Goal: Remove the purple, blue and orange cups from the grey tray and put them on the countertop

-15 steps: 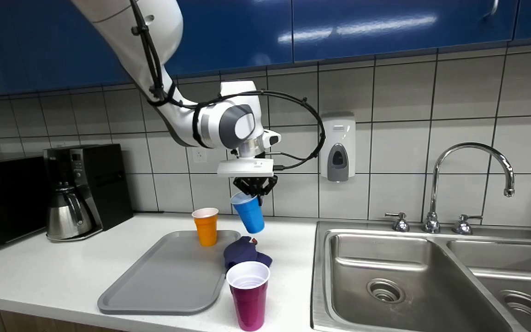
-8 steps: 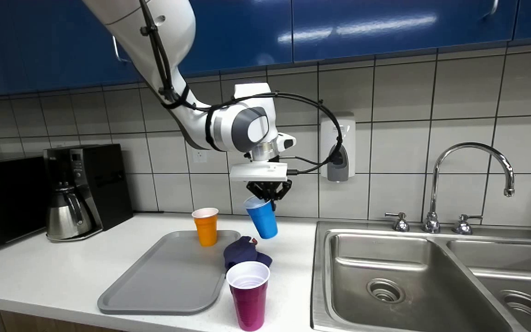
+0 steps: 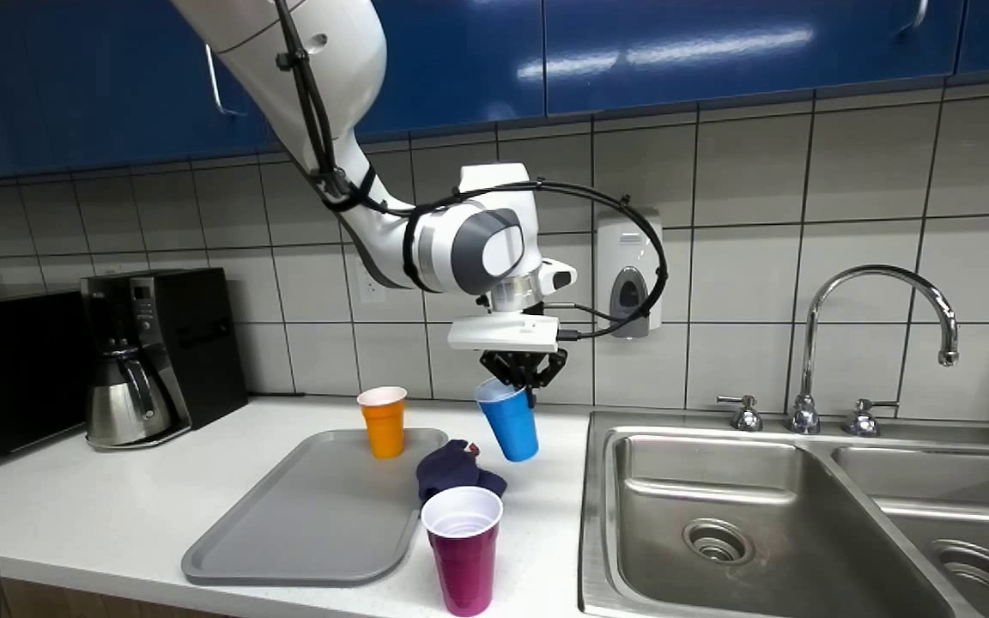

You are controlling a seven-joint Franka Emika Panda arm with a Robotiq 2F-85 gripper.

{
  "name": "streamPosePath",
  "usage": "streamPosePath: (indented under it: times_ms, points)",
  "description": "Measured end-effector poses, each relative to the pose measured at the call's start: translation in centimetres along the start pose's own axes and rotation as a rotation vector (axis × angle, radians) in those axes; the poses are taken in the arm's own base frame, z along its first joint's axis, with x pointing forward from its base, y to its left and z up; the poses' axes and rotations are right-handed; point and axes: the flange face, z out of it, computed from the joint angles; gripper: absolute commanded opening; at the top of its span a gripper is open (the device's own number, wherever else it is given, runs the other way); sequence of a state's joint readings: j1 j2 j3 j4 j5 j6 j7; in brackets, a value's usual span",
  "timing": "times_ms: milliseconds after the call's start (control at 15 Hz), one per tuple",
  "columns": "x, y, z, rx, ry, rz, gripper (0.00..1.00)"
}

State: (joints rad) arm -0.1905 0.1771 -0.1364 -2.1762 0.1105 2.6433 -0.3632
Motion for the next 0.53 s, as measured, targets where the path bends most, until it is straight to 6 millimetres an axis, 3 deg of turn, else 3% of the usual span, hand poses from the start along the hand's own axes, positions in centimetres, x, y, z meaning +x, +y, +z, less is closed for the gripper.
streamPosePath:
  times_ms: [533]
  points:
    - [-2.0, 2.4, 2.0, -0.006, -0.047, 0.048, 0.01]
